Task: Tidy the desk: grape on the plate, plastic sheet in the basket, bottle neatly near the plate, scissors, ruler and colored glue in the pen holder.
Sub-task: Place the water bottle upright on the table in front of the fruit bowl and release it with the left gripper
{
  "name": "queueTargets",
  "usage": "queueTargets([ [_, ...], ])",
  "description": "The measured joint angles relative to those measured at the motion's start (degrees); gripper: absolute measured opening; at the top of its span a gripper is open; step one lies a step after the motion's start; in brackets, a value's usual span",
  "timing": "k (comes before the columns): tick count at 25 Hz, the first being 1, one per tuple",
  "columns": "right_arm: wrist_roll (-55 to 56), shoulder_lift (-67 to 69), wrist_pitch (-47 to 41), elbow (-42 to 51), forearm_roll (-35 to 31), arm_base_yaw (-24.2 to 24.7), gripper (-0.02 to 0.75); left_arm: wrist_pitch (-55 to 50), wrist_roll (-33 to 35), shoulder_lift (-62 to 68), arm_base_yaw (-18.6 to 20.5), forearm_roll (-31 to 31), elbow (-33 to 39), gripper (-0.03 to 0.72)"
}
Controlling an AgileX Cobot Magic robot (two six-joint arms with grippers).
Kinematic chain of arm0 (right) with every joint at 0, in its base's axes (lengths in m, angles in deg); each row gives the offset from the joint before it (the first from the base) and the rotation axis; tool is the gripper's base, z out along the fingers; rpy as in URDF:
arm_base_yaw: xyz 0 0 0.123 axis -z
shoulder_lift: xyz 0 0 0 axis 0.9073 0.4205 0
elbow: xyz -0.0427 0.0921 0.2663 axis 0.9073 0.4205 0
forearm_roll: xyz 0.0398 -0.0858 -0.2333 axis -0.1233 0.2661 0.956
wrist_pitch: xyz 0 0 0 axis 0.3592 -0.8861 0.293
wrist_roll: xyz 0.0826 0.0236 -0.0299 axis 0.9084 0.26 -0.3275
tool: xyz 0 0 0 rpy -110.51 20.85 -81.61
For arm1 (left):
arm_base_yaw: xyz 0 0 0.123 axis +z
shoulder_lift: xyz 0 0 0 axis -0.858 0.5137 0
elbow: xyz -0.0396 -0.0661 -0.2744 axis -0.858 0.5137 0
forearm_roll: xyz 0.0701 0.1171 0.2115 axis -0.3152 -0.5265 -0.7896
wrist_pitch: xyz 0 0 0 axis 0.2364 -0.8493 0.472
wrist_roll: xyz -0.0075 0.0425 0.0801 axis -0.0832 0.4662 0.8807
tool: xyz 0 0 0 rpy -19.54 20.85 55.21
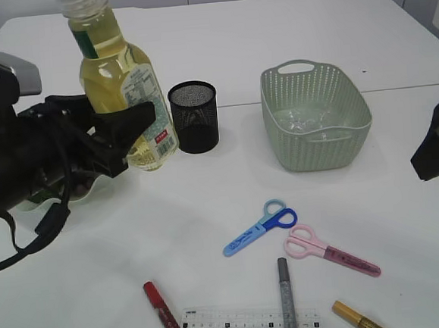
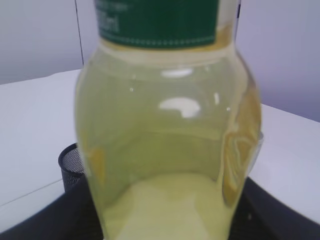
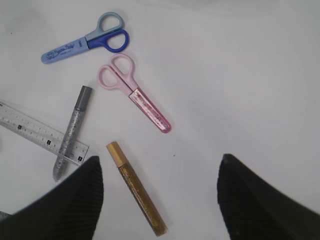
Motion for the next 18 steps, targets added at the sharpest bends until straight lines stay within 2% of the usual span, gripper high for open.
queueTargets([
  [9,0.0,0.0,0.0,0.0,0.0,0.0,0.524,3.67,5.0,8.02,0.12,7.41,-0.21,0.445],
  [18,0.0,0.0,0.0,0.0,0.53,0.0,0.524,5.05,6.04,17.03,2.42,8.31,-0.54,0.445],
])
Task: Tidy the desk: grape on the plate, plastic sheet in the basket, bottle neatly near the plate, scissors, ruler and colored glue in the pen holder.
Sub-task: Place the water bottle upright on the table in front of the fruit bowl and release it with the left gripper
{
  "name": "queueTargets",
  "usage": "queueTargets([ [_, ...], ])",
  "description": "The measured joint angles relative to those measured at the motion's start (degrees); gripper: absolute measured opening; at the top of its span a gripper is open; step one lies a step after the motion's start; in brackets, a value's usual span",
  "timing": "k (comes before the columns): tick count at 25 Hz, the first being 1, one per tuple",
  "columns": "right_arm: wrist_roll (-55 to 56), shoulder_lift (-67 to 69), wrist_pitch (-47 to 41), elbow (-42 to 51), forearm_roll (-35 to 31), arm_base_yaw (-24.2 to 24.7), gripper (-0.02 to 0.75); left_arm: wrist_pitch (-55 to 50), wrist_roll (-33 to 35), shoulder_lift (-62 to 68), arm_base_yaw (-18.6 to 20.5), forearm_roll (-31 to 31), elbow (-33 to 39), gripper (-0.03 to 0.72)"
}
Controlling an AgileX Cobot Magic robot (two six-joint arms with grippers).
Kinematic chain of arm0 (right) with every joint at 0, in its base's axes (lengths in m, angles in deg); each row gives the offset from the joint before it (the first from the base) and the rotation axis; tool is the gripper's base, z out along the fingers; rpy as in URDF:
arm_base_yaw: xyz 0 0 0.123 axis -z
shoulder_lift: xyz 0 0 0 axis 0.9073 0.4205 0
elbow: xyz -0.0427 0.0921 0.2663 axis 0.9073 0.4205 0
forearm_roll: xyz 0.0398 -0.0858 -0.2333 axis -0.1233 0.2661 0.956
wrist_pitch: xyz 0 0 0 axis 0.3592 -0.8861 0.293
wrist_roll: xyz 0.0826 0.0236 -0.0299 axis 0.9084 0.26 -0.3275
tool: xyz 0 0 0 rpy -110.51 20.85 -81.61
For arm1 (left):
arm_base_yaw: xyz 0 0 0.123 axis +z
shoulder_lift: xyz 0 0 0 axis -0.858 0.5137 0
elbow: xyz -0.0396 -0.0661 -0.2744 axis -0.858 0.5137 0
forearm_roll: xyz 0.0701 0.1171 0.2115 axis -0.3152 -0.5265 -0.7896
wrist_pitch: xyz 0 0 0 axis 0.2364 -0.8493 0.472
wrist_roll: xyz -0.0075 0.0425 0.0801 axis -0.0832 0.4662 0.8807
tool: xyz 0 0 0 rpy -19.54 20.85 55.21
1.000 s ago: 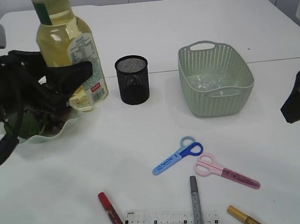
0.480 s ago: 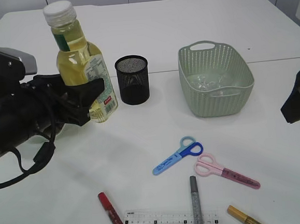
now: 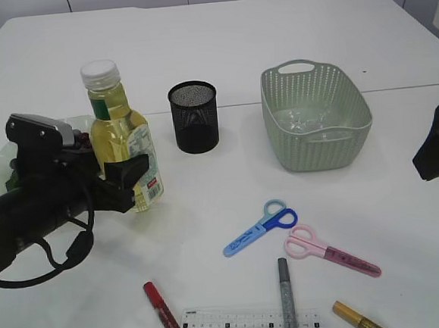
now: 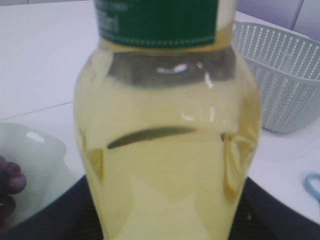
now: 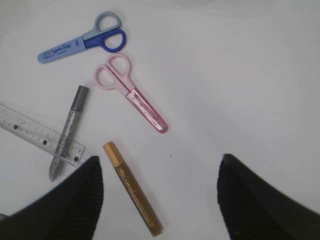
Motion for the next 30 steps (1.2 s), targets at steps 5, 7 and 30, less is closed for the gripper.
queueTargets([
  [5,0.0,0.0,0.0,0.0,0.23,0.0,0.524,0.63,2.43,2.44,0.0,0.39,-0.13,0.445],
  [7,0.0,0.0,0.0,0.0,0.36,0.0,0.524,0.91,2.58,3.86,0.0,1.12,-0.13,0.444],
  [30,0.0,0.0,0.21,0.0,0.72,0.0,0.524,6.55,5.33,10.9,0.0,5.55,-2.08,0.515],
])
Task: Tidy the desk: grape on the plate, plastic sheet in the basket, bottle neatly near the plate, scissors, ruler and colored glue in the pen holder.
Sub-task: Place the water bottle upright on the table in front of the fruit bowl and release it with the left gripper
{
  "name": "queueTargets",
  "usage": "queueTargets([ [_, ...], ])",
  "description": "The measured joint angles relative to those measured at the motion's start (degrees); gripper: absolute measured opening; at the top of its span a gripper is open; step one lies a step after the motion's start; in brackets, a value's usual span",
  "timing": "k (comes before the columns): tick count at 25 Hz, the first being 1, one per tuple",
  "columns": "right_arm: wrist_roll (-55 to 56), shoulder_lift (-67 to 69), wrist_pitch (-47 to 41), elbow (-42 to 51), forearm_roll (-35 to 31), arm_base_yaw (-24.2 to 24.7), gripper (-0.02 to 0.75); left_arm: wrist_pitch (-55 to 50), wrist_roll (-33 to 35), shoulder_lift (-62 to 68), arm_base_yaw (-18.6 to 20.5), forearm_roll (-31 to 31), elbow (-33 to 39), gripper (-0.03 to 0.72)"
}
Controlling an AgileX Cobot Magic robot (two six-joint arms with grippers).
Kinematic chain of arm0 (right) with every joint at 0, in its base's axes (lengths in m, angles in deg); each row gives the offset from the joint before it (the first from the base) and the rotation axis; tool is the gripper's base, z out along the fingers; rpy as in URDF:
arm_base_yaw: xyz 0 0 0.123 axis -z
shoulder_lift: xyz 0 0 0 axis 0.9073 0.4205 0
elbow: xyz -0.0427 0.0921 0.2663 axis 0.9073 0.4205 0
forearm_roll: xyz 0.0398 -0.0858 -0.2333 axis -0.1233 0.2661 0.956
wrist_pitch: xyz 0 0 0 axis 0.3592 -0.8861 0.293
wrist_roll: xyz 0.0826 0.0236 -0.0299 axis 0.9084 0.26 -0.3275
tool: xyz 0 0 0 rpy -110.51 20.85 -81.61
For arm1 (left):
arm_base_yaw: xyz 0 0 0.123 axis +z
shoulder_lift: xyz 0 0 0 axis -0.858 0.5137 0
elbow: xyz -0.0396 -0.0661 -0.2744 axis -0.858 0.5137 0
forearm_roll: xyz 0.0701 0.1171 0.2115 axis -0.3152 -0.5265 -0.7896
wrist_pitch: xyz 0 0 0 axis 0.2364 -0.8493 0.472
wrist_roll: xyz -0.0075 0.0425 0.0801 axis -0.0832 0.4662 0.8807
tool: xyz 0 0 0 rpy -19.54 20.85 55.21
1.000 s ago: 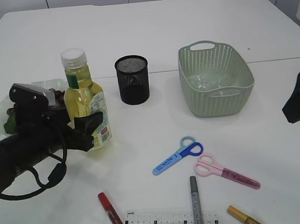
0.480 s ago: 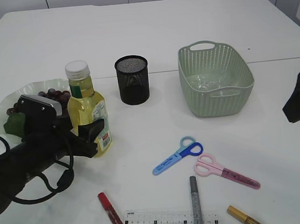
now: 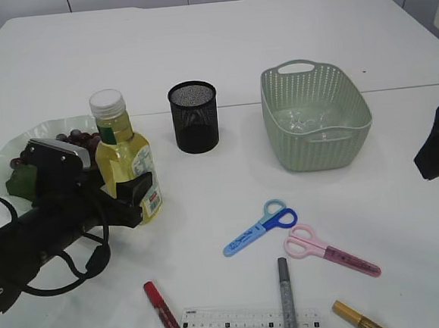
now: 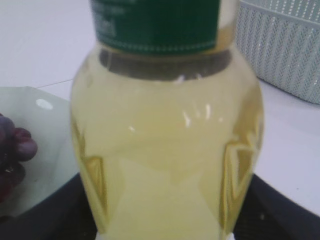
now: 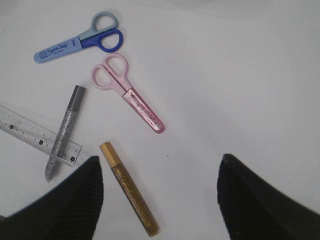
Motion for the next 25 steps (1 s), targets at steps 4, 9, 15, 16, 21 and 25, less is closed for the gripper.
queueTargets([
  [4,0.0,0.0,0.0,0.0,0.1,0.0,0.524,-1.06,0.0,-0.55,0.0,-0.12,0.0,0.543],
  [9,0.0,0.0,0.0,0.0,0.1,0.0,0.524,-3.62,0.0,-3.17,0.0,-0.82,0.0,0.555],
  [15,0.0,0.0,0.0,0.0,0.21,0.0,0.524,-4.52,0.0,-5.87,0.0,-2.06,0.0,0.557],
  [16,0.0,0.0,0.0,0.0,0.21,0.0,0.524,-4.52,0.0,-6.27,0.0,-2.15,0.0,0.557],
  [21,0.0,0.0,0.0,0.0,0.82,0.0,0.524,-2.91,0.0,-8.86,0.0,-2.55,0.11,0.587],
  [25,0.0,0.0,0.0,0.0,1.02,0.0,0.524,-1.29,0.0,-9.46,0.0,-4.15,0.11,0.601],
])
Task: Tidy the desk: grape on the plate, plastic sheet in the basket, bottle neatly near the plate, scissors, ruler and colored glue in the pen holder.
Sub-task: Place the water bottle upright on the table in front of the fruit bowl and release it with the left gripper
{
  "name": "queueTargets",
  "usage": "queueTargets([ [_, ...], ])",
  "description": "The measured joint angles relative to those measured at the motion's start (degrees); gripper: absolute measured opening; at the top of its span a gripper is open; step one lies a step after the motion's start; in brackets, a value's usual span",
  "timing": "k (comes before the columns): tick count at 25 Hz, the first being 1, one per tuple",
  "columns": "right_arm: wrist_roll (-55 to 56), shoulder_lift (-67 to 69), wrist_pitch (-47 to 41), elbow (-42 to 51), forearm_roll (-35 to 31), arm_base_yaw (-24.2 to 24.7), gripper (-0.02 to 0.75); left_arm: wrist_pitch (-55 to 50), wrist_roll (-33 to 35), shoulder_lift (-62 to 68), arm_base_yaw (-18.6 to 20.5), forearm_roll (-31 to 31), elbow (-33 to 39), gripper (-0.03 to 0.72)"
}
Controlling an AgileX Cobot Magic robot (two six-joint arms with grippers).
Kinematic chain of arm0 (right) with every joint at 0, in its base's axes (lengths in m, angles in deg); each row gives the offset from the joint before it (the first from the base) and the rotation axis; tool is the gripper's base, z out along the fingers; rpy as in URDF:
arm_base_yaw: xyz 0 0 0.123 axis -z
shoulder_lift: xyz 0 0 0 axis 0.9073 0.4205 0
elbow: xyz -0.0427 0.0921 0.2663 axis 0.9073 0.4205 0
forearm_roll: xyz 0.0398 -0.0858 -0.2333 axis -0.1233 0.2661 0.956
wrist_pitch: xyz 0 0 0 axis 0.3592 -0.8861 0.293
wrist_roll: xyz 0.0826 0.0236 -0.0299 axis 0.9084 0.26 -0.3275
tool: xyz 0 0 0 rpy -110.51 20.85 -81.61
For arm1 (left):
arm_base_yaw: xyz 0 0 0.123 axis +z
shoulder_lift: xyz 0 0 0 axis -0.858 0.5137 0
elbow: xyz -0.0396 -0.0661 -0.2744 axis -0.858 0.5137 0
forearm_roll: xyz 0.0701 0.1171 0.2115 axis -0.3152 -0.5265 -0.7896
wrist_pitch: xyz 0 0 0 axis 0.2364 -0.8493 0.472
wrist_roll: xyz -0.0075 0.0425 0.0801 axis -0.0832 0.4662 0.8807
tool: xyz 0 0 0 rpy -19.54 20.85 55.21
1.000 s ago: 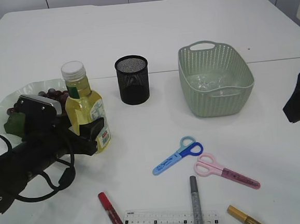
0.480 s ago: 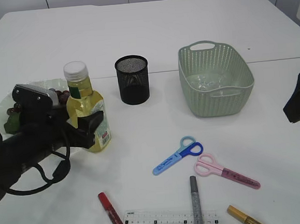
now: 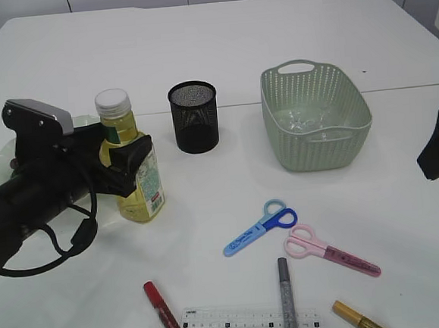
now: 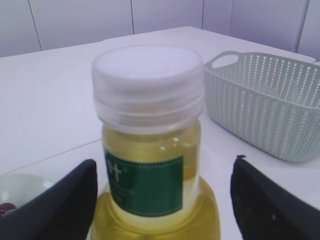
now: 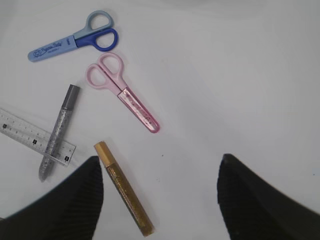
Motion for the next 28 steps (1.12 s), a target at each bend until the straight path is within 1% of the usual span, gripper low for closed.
queueTargets([
  [6,0.0,0.0,0.0,0.0,0.14,0.0,0.524,0.08,0.23,-1.52,0.0,-1.23,0.0,0.603],
  [10,0.0,0.0,0.0,0.0,0.13,0.0,0.524,0.08,1.45,-4.44,0.0,0.06,0.0,0.603],
  [17,0.0,0.0,0.0,0.0,0.13,0.0,0.524,0.2,2.18,-8.48,0.0,0.27,0.0,0.602],
  [21,0.0,0.0,0.12,0.0,0.13,0.0,0.524,0.2,2.27,-12.79,0.0,0.42,0.0,0.597],
  [24,0.0,0.0,0.12,0.0,0.13,0.0,0.524,0.2,2.31,-16.75,0.0,1.7,0.0,0.593],
  [26,0.0,0.0,0.01,0.0,0.13,0.0,0.524,-1.82,2.31,-19.85,0.29,3.37,0.0,0.588],
  [28,0.0,0.0,-0.09,0.0,0.13,0.0,0.524,-6.3,2.31,-22.59,1.41,4.03,0.0,0.585],
])
